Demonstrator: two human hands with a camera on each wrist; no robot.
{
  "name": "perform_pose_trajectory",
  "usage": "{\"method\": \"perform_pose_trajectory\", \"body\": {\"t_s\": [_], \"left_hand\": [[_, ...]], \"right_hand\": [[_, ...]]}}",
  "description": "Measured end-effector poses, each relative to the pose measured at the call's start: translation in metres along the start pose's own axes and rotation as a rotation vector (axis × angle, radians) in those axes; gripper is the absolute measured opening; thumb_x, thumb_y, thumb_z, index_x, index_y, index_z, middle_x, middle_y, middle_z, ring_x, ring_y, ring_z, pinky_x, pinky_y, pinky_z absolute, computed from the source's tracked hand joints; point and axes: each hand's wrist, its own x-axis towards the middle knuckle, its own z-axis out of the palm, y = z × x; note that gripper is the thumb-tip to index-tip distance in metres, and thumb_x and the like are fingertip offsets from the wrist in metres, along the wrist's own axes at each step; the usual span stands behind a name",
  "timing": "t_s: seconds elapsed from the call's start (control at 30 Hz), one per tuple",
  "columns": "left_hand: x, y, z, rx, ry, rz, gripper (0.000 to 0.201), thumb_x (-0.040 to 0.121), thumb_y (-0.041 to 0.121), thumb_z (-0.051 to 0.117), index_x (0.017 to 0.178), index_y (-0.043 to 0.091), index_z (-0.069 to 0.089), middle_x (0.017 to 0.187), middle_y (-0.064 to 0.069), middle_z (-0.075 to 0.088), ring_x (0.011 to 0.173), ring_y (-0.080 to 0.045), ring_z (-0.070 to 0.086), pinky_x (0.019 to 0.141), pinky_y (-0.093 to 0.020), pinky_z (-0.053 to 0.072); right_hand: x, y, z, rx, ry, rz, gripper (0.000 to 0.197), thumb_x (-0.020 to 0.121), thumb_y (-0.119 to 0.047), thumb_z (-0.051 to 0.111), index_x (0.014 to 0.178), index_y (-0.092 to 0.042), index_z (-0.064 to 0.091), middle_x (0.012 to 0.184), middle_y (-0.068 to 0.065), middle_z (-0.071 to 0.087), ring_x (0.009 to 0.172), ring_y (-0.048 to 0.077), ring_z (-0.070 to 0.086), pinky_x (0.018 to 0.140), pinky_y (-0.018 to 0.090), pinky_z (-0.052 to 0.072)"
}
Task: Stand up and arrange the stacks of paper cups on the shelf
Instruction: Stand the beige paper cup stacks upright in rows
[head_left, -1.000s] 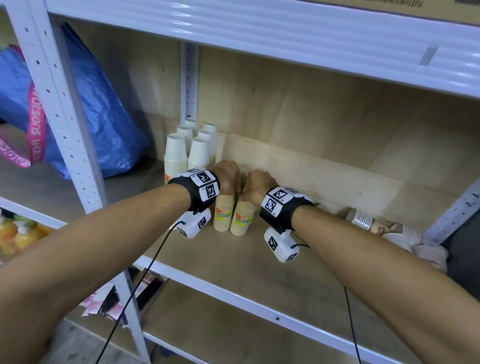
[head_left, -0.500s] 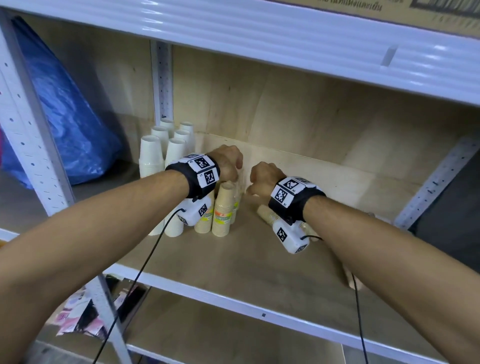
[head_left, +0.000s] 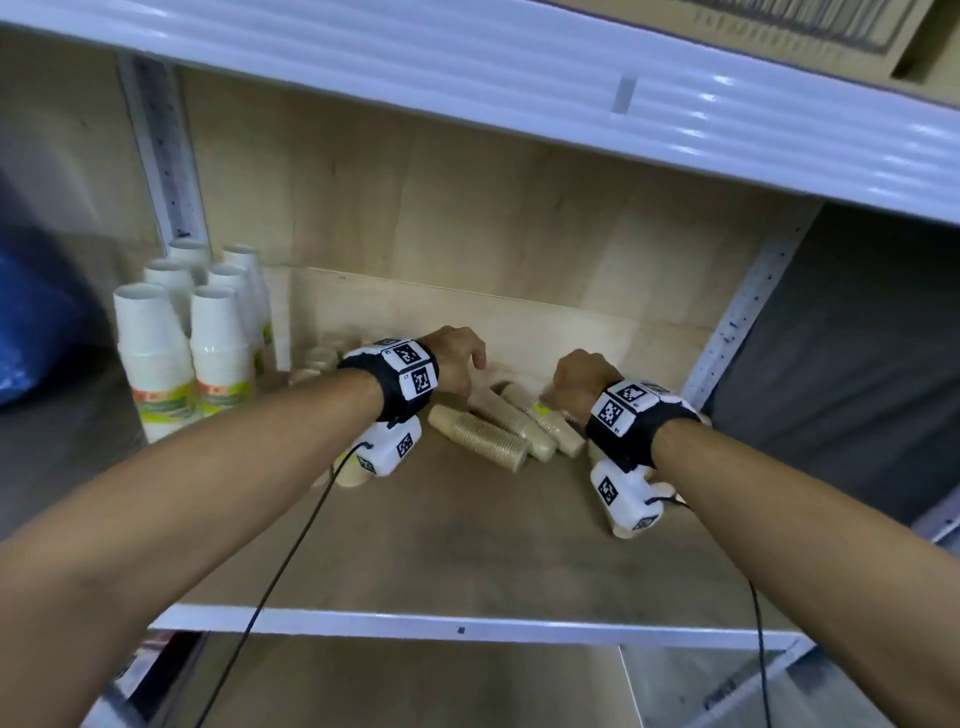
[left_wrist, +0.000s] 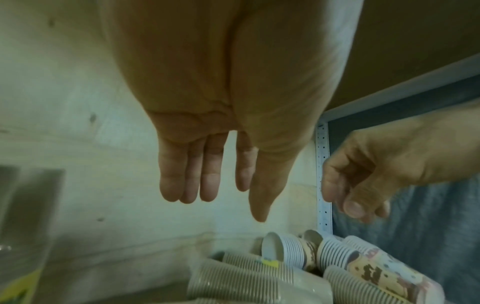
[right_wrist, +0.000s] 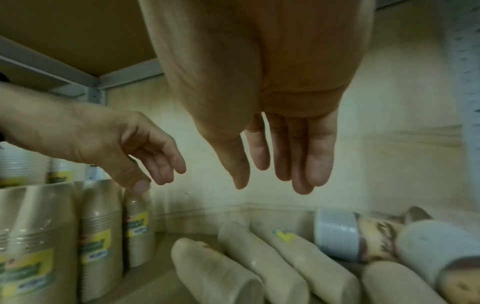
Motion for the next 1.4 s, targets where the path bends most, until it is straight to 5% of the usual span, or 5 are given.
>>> {"method": "perform_pose_trajectory", "body": {"t_s": [0.57,0.7,0.83,1.23,1.4], "left_hand": [[0.058,-0.022,0.107,-0.077,-0.136,-0.049,0.047,0.092,0.018,0.062,0.137,0.014,0.051,0.14,-0.006,0.051,0.127,-0.028,0.05,0.108,-0.037,0.039],[0.095,-0.041,0.145,-0.521,-0.107,-0.233,0.018,0.087,0.017,0.059,0.075,0.004,0.064,0.083,-0.018,0.06,0.079,-0.033,0.057,0.077,-0.043,0.051],[0.12,-0.048,0.172,-0.713,-0.04,-0.412,0.023,0.089,0.014,0.056,0.071,0.002,0.065,0.081,-0.021,0.063,0.078,-0.032,0.061,0.075,-0.04,0.05],[0.068,-0.027,0.125,-0.178,-0.26,-0.115,0.056,0.082,0.009,0.072,0.075,0.046,0.03,0.107,0.005,0.039,0.097,-0.011,0.038,0.084,-0.021,0.03],[0.062,-0.023,0.115,-0.007,-0.276,-0.038,0.032,0.08,0.014,0.076,0.109,0.014,0.063,0.111,-0.007,0.061,0.094,-0.025,0.06,0.092,-0.037,0.05]], "right_hand": [[-0.031,0.102,0.078,0.128,-0.03,0.287,0.079,0.067,-0.047,0.078,0.132,-0.013,0.049,0.128,0.01,0.054,0.116,0.03,0.055,0.091,0.037,0.049],[-0.035,0.107,0.095,0.103,-0.082,0.325,0.088,0.074,-0.047,0.074,0.145,-0.013,0.035,0.139,0.011,0.048,0.126,0.031,0.05,0.1,0.04,0.045],[-0.039,0.107,0.102,0.095,-0.073,0.32,0.078,0.081,-0.034,0.07,0.145,-0.015,0.03,0.141,0.015,0.044,0.125,0.036,0.049,0.095,0.042,0.046],[-0.045,0.103,0.102,0.07,-0.036,0.339,0.068,0.085,-0.028,0.066,0.142,-0.013,0.031,0.138,0.016,0.044,0.123,0.037,0.048,0.089,0.04,0.044],[-0.043,0.101,0.103,0.094,-0.026,0.365,0.064,0.083,-0.028,0.069,0.137,-0.012,0.039,0.131,0.014,0.053,0.117,0.034,0.054,0.08,0.034,0.043]]}}
